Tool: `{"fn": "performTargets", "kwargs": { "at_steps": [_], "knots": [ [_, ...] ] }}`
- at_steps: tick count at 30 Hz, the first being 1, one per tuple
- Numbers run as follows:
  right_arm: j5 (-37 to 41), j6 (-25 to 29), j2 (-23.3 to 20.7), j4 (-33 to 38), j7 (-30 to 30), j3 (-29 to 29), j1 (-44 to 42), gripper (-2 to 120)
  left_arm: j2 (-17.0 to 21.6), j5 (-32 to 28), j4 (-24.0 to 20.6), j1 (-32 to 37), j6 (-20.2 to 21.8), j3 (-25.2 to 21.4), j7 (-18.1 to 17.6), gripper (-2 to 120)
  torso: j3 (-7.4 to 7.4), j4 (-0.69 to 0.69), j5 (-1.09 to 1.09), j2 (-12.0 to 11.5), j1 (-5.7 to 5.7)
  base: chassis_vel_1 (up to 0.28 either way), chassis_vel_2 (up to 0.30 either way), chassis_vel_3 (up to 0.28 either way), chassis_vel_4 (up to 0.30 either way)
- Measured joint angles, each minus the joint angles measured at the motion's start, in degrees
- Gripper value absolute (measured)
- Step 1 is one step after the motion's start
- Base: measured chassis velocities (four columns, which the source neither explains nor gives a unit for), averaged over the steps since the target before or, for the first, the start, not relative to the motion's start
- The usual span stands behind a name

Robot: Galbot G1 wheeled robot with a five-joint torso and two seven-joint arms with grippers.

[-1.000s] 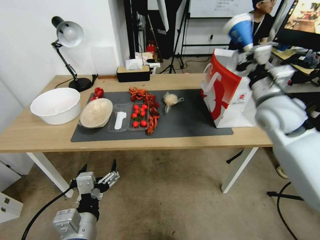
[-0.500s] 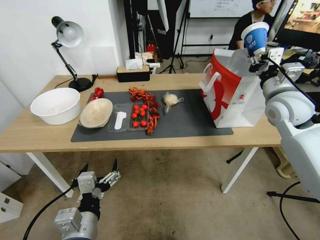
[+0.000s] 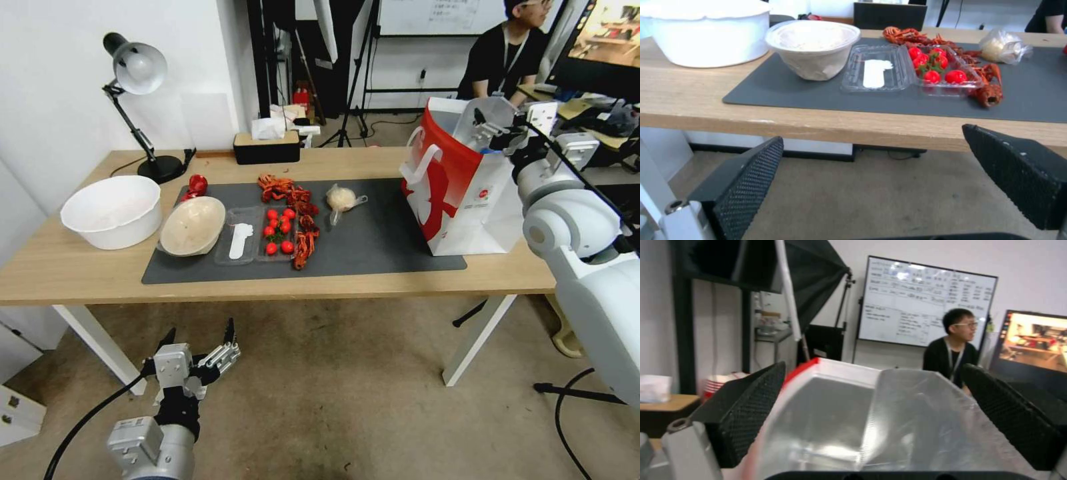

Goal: Pick up the trash from the table and place it into the takeout bag.

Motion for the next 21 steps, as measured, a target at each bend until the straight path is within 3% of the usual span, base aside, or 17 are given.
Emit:
{"fn": "performTargets", "kwargs": {
  "at_steps": [12, 21],
  "knots": [
    [3.2, 0.6, 1.1, 9.0, -1.2, -2.0, -4.8, 100, 0.0, 0.0, -0.3, 0.2, -0.1, -0.9, 0.8, 100, 0.00, 0.00, 0.00, 0.0, 0.00, 0.000, 0.000, 0.000, 0.000],
    [3.2, 2.3, 2.6, 15.3, -3.4, -2.6, -15.3, 100, 0.0, 0.0, 0.2, -0.3, -0.3, -0.9, 0.8, 100, 0.00, 0.01, 0.00, 0.0, 0.00, 0.000, 0.000, 0.000, 0.000]
  ]
}}
